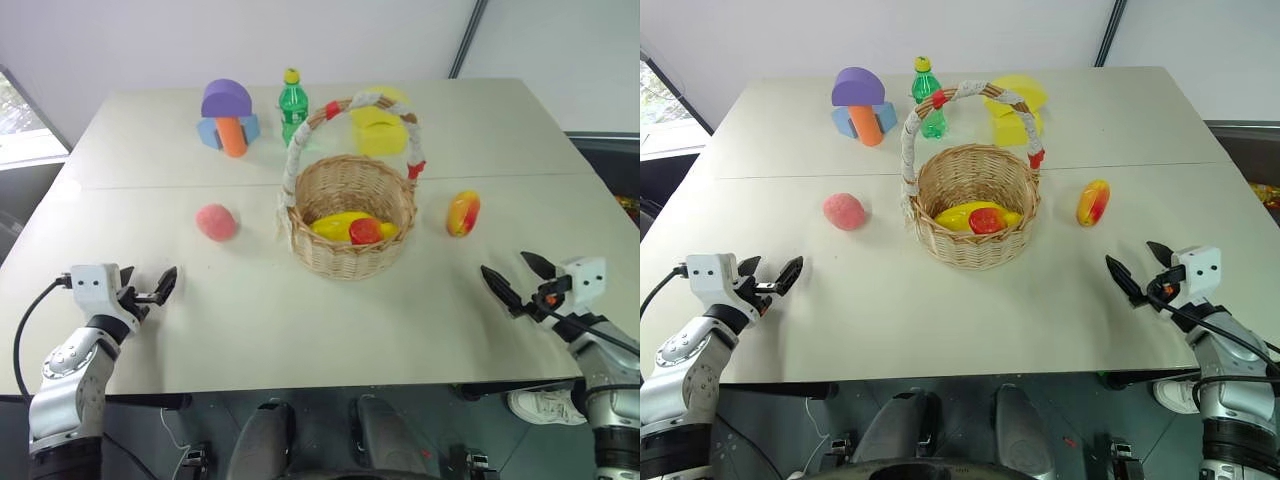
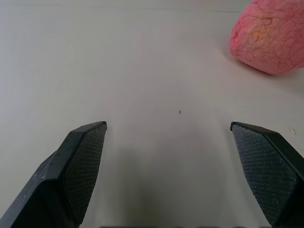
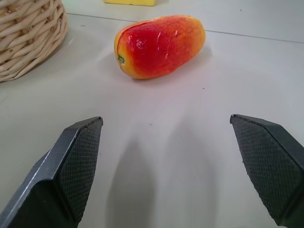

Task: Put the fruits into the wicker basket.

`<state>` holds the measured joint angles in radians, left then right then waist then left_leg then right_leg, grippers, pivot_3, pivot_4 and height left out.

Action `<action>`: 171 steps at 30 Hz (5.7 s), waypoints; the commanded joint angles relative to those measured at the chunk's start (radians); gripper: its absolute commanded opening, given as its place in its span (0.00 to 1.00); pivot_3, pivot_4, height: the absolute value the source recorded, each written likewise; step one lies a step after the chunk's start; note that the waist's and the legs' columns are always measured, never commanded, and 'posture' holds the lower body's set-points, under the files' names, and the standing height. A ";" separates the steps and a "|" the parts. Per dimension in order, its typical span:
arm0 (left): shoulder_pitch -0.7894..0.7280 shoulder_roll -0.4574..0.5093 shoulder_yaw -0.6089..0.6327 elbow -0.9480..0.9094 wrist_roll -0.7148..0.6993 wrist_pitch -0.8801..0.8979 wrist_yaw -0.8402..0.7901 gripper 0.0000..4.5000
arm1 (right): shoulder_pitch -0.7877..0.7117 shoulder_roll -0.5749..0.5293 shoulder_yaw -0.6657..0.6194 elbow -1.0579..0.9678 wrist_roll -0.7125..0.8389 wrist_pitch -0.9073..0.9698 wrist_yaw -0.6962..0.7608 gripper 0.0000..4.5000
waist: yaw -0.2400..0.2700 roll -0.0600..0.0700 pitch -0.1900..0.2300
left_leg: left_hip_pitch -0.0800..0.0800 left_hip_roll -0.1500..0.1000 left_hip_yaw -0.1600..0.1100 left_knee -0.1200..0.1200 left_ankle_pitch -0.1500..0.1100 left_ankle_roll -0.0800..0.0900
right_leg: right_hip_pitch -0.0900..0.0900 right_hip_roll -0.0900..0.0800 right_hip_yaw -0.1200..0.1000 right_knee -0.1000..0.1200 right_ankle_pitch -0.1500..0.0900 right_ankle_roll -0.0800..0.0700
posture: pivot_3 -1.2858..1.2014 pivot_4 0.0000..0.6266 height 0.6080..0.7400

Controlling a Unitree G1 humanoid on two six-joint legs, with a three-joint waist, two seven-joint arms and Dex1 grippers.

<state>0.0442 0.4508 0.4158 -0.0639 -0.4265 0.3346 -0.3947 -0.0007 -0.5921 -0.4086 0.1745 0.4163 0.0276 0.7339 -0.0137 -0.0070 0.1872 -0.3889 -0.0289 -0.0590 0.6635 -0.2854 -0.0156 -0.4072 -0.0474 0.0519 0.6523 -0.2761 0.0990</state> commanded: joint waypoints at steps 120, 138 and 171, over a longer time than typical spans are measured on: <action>-0.447 0.098 -0.412 -0.463 -0.259 0.405 -0.277 1.00 | -0.527 0.132 0.154 0.010 -0.126 0.535 -0.599 0.49 | -0.005 -0.002 0.001 | -0.002 0.000 0.000 0.001 0.002 -0.002 | -0.002 0.003 -0.001 0.001 0.000 0.000 | 0.52 0.24 1.00; -0.256 0.170 -0.237 -0.299 -0.229 0.210 -0.401 1.00 | -0.234 -0.186 0.214 -0.743 0.243 0.567 0.038 0.38 | -0.007 -0.002 0.001 | 0.001 0.002 0.000 0.000 0.000 0.000 | 0.001 0.003 -0.002 -0.001 0.000 0.000 | 0.52 0.24 1.00; -0.289 0.084 -0.306 -0.349 -0.248 0.221 -0.361 1.00 | -0.297 -0.006 0.207 -0.602 0.106 0.550 -0.171 0.99 | -0.004 -0.002 0.001 | 0.000 0.002 0.000 0.000 0.000 0.000 | 0.001 0.002 -0.003 -0.002 0.001 -0.002 | 0.52 0.24 1.00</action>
<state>-0.2237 0.5385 0.1105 -0.4031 -0.6632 0.5627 -0.7481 -0.2621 -0.6253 -0.1849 -0.4587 0.5483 0.6110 0.6247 -0.0180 -0.0094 0.1880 -0.3888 -0.0263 -0.0592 0.6639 -0.2851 -0.0157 -0.4068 -0.0444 0.0494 0.6505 -0.2750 0.0974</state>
